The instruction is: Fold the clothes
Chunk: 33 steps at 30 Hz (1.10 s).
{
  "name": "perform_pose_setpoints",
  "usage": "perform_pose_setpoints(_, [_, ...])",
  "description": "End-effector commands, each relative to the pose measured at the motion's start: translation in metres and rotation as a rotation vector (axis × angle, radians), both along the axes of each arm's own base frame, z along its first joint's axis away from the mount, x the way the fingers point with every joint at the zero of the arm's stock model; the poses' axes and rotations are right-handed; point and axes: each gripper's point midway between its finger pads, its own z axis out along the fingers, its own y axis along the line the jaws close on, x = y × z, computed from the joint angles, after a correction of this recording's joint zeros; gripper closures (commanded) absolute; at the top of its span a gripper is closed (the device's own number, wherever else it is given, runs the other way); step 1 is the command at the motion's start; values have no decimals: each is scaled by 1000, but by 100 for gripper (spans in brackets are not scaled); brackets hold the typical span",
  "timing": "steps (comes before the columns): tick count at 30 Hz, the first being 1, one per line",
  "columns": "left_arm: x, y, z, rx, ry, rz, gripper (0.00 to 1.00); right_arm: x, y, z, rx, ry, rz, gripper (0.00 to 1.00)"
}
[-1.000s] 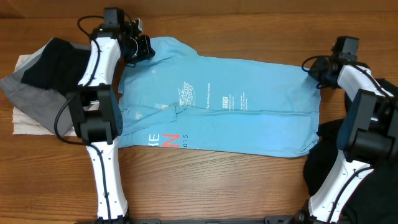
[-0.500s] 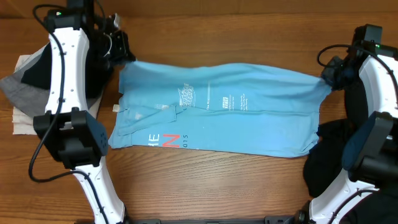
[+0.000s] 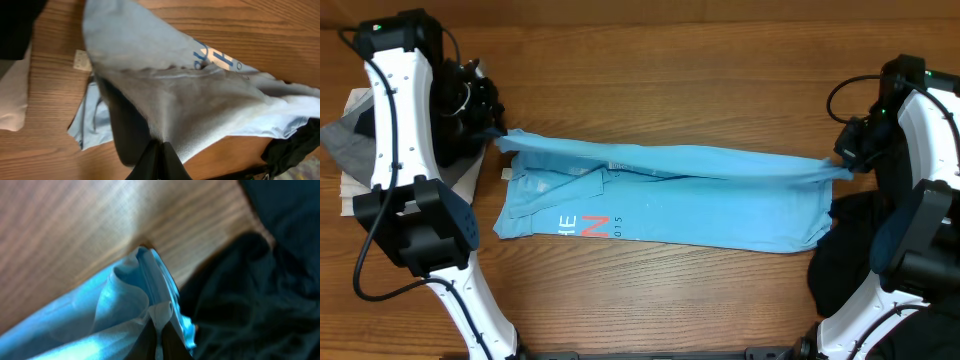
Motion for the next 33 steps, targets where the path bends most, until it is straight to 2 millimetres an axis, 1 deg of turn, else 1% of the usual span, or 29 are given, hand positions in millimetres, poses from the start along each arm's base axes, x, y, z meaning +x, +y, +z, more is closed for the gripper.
perform_pose_setpoints(1, [-8, 3, -1, 16, 8, -27, 96, -6, -5, 7, -26, 16, 7, 96])
perform_pose_setpoints(5, [-24, -11, -18, -18, 78, -80, 96, -15, -2, 3, -15, 50, 7, 96])
perform_pose_setpoints(8, [-41, -19, -28, -50, 129, -115, 96, -20, -1, 2, -9, 68, 8, 96])
perform_pose_setpoints(11, [-52, -25, -30, -85, 149, -130, 96, -23, 0, 2, -5, 81, 8, 96])
perform_pose_setpoints(16, [-62, -27, -31, -88, 162, -131, 96, -30, 2, 3, 3, 110, 8, 96])
perform_pose_setpoints(23, [-78, -24, -38, -62, 213, -143, 96, -37, 5, 4, 15, 141, 27, 96])
perform_pose_setpoints(25, [-85, -23, -42, -52, 245, -149, 96, -39, 5, 4, 18, 149, 28, 96])
perform_pose_setpoints(33, [-105, -38, -55, -68, 326, -191, 96, -42, 5, 5, 17, 159, 28, 96])
